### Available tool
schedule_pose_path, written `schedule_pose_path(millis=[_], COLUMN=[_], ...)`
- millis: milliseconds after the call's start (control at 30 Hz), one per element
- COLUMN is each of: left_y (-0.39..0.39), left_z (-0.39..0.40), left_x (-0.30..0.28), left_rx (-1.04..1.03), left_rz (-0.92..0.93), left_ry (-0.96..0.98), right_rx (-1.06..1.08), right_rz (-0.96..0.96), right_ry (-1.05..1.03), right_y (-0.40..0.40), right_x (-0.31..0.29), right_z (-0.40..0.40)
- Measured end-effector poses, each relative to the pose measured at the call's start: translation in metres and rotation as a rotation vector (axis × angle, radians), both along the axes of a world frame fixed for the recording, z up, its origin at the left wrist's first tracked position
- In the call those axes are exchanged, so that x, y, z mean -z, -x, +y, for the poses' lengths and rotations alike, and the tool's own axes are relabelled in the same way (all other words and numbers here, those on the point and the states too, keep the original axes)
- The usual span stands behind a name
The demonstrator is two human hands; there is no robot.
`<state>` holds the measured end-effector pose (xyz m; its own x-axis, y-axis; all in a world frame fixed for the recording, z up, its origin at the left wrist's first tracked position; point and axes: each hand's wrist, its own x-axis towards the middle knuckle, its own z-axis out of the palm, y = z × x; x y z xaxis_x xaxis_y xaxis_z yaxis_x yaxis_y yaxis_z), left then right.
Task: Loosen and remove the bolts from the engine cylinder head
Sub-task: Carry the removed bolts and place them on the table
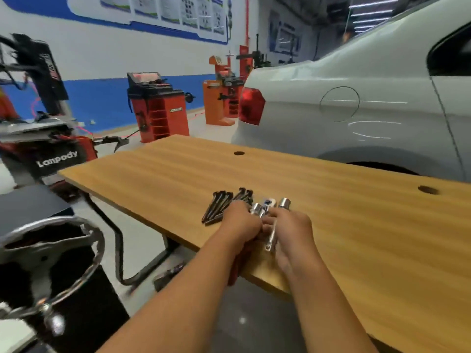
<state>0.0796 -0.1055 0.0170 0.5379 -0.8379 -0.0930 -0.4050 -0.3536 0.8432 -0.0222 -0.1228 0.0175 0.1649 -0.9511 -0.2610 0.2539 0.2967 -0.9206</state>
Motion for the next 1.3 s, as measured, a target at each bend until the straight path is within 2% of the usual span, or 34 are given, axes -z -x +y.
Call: schedule_pose_path(millis=[167,267,433,533,633,1100,1300], left_y=[0.007,0.000,-0.008,-0.007,-0.005,-0.014,-0.042], left_z=[-0.036,-0.040,-0.022,-0.016,-0.015,0.031,0.091], left_x=[-0.003,-0.005,0.003,0.009,0.012,0.009,0.002], left_rx=[-0.022,-0.015,0.115,0.158,0.140,0.058,-0.055], left_rz=[-0.378,-0.491,-0.373,-0.457,-0.494,-0.442,-0.354], left_ry=[0.050,0.018,-0.045,-0.027,-0.002,-0.033,0.100], right_rx=[0.066,0.117,0.143,0.160,0.183,0.277,0.120], right_rz=[-0.029,-0.011,-0.169,-0.271,-0.315,-0.253,-0.209], right_ry=[-0.046,0.022,-0.090,-0.144,-0.114,-0.063,0.101], right_y=[0.018,0.017,0.012,0.010,0.009,0.001,-0.057], right_x=[0.018,0.013,0.015,0.015,0.014,0.008,-0.010], right_z=[-0.018,-0.019,-0.012,-0.007,-0.002,0.027,0.093])
